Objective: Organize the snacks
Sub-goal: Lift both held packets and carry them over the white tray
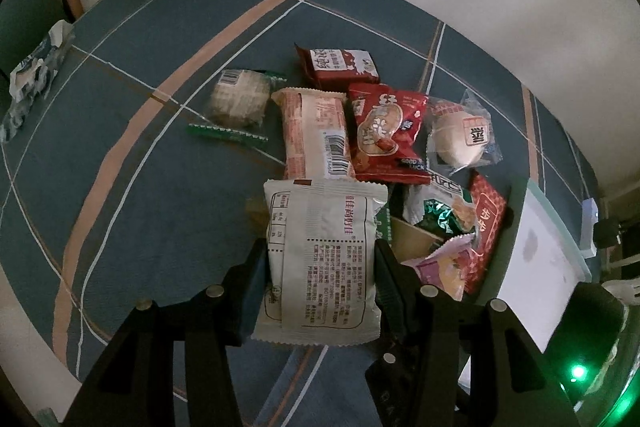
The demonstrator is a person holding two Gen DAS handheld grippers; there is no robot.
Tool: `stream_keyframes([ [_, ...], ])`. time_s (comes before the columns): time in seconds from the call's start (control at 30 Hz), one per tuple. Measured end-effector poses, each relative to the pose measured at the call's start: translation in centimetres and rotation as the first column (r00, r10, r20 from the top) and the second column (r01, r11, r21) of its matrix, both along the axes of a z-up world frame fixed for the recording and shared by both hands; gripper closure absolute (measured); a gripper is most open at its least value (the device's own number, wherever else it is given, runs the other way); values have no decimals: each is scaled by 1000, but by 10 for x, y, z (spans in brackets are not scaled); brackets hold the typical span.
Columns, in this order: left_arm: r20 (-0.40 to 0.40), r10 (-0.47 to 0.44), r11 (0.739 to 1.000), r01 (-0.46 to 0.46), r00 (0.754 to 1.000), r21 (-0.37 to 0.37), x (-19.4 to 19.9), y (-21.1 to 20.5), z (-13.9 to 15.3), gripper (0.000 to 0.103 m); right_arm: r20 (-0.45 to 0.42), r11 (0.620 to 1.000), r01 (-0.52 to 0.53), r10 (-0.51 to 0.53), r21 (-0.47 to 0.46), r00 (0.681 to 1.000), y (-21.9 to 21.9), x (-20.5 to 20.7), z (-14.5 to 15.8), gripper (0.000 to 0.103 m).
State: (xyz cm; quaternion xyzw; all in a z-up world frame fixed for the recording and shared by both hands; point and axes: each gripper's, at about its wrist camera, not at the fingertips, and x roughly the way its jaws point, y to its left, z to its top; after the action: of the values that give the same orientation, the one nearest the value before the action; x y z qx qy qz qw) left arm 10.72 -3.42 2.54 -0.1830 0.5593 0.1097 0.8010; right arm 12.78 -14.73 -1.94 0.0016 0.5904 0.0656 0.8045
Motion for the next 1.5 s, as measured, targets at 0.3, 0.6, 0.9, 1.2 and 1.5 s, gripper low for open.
stream_keyframes([
  [0.3, -1, 2, 1000, -2, 1000, 9, 2, 1, -1, 50, -14, 1000, 12, -12, 3, 1000, 4, 0, -8, 59],
  [0.6, 37, 3, 1000, -3, 999, 0, 2, 0, 10, 50, -17, 998, 38, -37, 52, 999, -6, 1, 12, 62],
  [0.9, 95, -17, 1000, 18, 995, -12, 5, -12, 29, 50, 19, 986, 97, -101, 135, 995, -31, 1, 50, 62],
  [1.2, 127, -157, 988, 155, 979, 29, 15, -67, 36, 50, 28, 960, 250, -255, 127, 966, -78, 1, 62, 62],
  [1.5, 158, -322, 947, 319, 933, 46, 25, -134, 37, 50, 19, 882, 457, -462, 116, 887, -166, -3, 62, 62],
])
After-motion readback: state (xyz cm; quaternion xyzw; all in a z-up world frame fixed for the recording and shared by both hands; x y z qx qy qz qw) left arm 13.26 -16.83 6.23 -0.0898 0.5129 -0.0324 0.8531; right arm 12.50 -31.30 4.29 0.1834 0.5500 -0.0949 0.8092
